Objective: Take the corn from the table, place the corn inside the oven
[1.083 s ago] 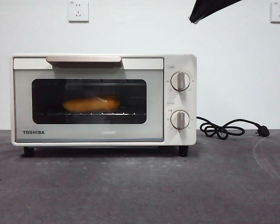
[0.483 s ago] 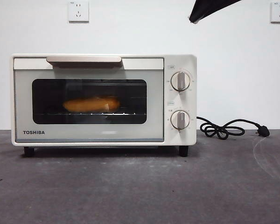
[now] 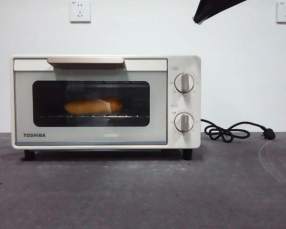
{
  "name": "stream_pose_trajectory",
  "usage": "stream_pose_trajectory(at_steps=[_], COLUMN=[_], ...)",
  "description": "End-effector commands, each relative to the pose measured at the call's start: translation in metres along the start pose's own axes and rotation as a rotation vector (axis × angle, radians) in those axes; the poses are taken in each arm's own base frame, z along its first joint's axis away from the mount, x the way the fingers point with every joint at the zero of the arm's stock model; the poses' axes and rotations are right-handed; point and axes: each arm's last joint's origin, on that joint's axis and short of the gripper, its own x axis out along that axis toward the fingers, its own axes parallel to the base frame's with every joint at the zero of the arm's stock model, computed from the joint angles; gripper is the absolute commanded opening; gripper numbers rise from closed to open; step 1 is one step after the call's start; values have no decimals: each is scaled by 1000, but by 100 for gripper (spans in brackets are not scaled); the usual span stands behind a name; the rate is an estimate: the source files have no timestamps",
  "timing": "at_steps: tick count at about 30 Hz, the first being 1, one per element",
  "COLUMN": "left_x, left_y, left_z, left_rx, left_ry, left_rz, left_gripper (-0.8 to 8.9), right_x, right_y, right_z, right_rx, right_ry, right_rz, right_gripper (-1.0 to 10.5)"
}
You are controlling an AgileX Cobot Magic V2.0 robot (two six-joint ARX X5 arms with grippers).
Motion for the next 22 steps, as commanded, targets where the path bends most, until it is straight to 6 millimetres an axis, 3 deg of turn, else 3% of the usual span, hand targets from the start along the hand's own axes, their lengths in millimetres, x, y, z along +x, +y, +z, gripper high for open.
stream_pose_trajectory(at_steps=[1, 15, 19, 22], left_x=[1, 1, 1, 1], left_y=[0, 0, 0, 0], left_z=[-1, -1, -1, -1], left_rx=[5, 5, 5, 5], left_ry=[-6, -6, -6, -6], left_rz=[-2, -2, -2, -2], left_gripper=[-3, -3, -3, -3], right_x=[1, 1, 0, -4], right_y=[0, -1, -5, -20], right_z=[0, 2, -2, -11], right_rx=[-6, -15, -10, 35], right_ry=[-3, -24, 38, 112], right_rz=[0, -17, -119, -248], right_gripper=[1, 1, 1, 1])
